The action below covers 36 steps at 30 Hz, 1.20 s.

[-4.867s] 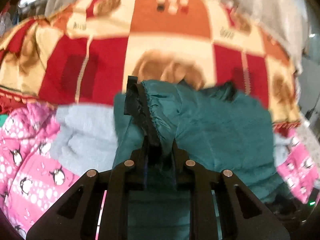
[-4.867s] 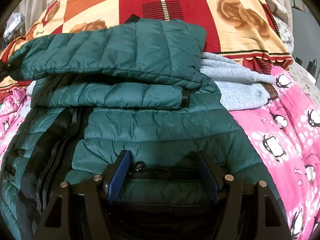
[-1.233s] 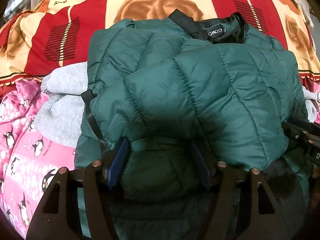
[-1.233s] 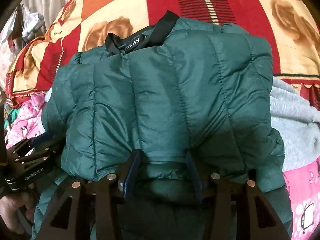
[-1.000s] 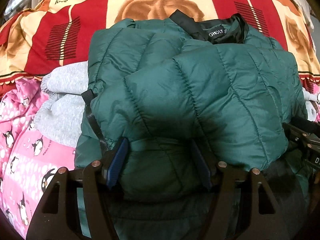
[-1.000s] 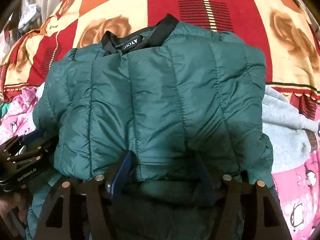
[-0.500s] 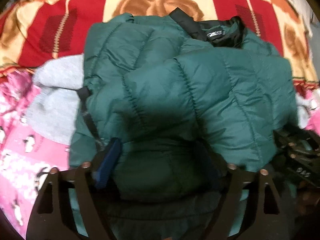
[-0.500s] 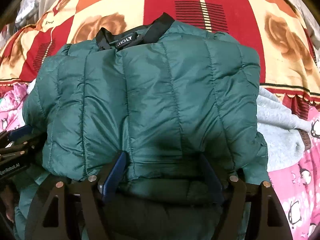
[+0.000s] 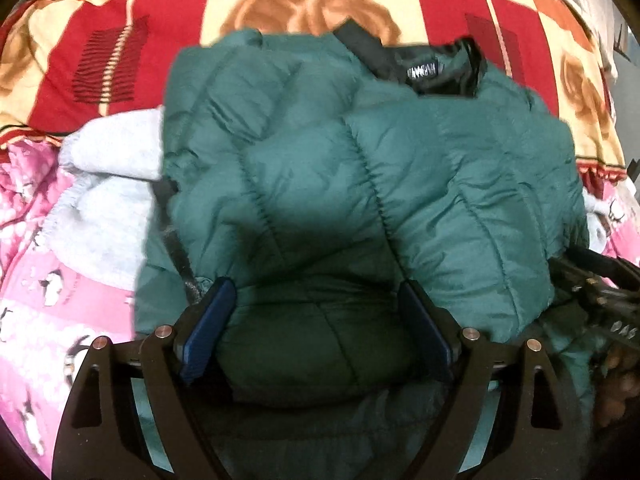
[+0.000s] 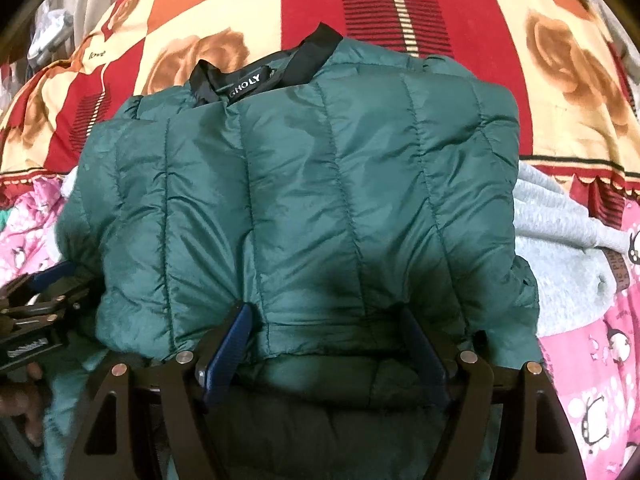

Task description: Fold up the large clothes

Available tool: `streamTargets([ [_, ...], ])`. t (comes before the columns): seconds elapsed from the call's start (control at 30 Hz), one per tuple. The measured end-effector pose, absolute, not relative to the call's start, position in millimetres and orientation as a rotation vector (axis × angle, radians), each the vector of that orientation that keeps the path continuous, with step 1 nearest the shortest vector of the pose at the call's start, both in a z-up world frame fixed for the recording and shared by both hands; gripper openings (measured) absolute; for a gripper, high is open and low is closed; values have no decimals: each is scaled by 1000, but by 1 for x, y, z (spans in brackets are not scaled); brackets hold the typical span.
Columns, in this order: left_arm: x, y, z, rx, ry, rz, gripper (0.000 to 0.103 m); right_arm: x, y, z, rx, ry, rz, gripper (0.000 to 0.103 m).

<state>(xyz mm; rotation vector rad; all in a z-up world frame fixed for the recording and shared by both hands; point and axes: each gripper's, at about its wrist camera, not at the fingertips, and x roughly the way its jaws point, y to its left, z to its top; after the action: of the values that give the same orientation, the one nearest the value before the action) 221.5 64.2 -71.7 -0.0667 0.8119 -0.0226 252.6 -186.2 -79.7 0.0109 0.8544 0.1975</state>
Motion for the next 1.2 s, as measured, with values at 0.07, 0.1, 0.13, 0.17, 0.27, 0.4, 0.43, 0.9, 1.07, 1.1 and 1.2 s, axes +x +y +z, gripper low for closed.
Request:
streamTargets([
  [0.07,206,66,-46,-81,721,-31,85,245,-198,-62,33,839,201,74],
  [0.1,201,66,-37,-88,695,-46,85,237,-209,-49,43,798,197,74],
  [0.13,198,65,-29,-88,681,-67,85,232,-219,-39,47,768,189,74],
  [0.17,197,62,-24,-75,675,-87,85,229,-227,-34,54,757,179,74],
  [0.27,207,51,-42,16,751,-79,85,225,-255,-37,130,791,183,74],
  [0.4,222,54,-86,51,880,-30,86,233,-252,-82,85,952,197,74],
  [0.43,222,55,-83,46,880,-31,86,237,-251,-97,52,1015,162,74],
  [0.9,117,118,-52,-39,850,-32,85,135,-311,-35,106,918,219,74],
  [1.07,84,116,-85,-94,942,-35,85,77,-300,-51,130,938,280,74],
  [1.1,78,115,-93,-92,955,-30,85,67,-295,-61,127,946,282,74],
  [1.2,59,126,-105,-185,918,-58,86,49,-274,-88,78,971,255,76],
])
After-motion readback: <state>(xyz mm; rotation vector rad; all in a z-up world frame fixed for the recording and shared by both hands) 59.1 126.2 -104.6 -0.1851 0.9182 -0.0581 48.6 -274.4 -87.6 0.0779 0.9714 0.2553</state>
